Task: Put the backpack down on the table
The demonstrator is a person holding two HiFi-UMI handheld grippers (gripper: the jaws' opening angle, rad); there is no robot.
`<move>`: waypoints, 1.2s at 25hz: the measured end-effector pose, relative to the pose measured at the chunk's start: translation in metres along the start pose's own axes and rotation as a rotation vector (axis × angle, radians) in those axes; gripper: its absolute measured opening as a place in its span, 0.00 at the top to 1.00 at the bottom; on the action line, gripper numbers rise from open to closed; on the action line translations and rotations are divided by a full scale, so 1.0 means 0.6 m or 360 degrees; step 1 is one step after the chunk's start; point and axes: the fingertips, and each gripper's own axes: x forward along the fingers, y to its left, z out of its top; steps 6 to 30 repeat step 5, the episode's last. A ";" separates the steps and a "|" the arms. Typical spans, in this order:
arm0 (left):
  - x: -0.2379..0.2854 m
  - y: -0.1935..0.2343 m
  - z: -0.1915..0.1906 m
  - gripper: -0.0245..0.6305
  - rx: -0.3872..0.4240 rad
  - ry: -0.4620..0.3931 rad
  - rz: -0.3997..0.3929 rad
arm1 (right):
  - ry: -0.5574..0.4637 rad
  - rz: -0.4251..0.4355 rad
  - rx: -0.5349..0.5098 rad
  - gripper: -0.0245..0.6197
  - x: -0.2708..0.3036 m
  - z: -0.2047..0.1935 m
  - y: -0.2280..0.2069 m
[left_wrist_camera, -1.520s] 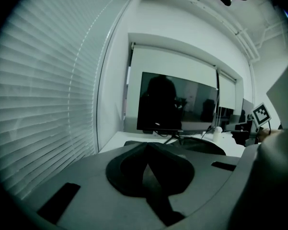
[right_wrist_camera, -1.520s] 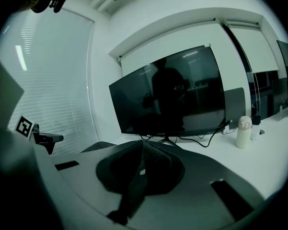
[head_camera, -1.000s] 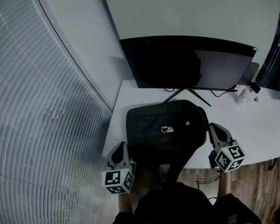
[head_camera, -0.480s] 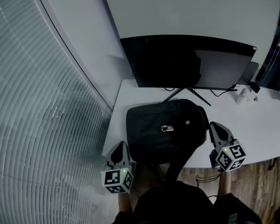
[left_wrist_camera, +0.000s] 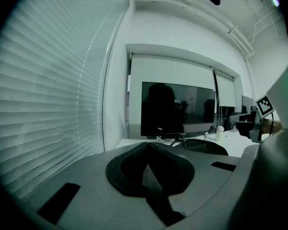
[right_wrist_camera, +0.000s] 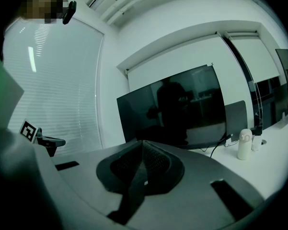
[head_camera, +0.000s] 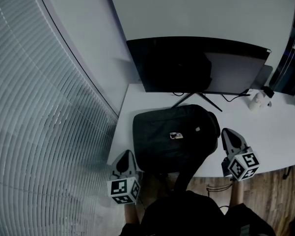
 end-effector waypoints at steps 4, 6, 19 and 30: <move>0.003 0.006 -0.004 0.94 0.0008 0.0020 0.0017 | 0.0007 -0.0026 -0.0018 0.94 0.000 -0.004 -0.007; 0.004 0.007 -0.005 0.94 0.0007 0.0023 0.0021 | 0.0011 -0.0034 -0.0025 0.94 0.000 -0.005 -0.010; 0.004 0.007 -0.005 0.94 0.0007 0.0023 0.0021 | 0.0011 -0.0034 -0.0025 0.94 0.000 -0.005 -0.010; 0.004 0.007 -0.005 0.94 0.0007 0.0023 0.0021 | 0.0011 -0.0034 -0.0025 0.94 0.000 -0.005 -0.010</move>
